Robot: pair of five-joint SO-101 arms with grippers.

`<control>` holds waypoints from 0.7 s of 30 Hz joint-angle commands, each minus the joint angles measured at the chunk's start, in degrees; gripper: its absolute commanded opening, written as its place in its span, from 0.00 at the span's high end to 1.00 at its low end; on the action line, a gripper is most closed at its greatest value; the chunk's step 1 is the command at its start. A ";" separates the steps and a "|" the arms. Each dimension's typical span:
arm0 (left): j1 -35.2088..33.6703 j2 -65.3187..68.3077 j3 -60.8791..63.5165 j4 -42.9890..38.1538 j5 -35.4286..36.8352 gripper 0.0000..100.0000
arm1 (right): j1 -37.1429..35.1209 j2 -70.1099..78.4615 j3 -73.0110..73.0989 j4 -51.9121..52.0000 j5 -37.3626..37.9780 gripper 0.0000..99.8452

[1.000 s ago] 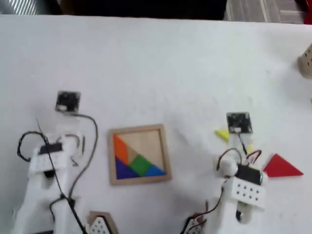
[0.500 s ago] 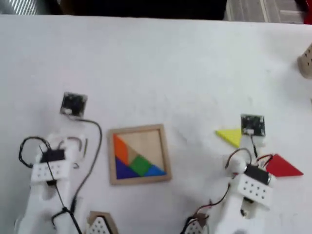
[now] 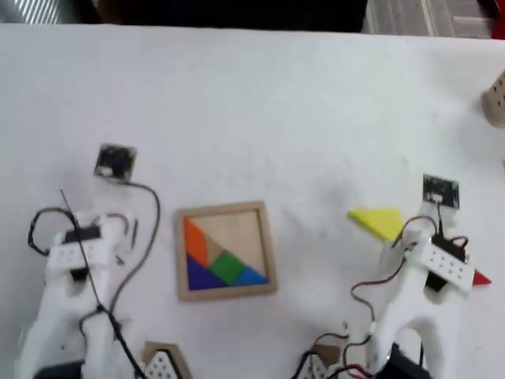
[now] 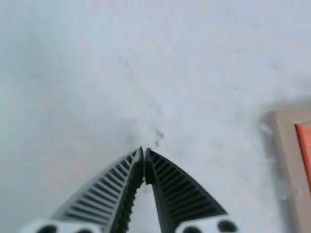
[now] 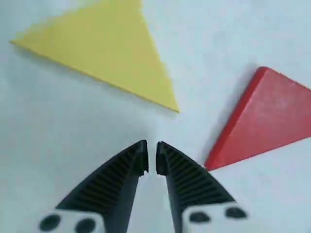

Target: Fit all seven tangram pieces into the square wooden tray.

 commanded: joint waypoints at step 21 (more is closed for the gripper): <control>-1.45 12.26 -12.84 6.24 0.26 0.97 | -19.21 0.92 -11.16 -0.48 22.86 0.69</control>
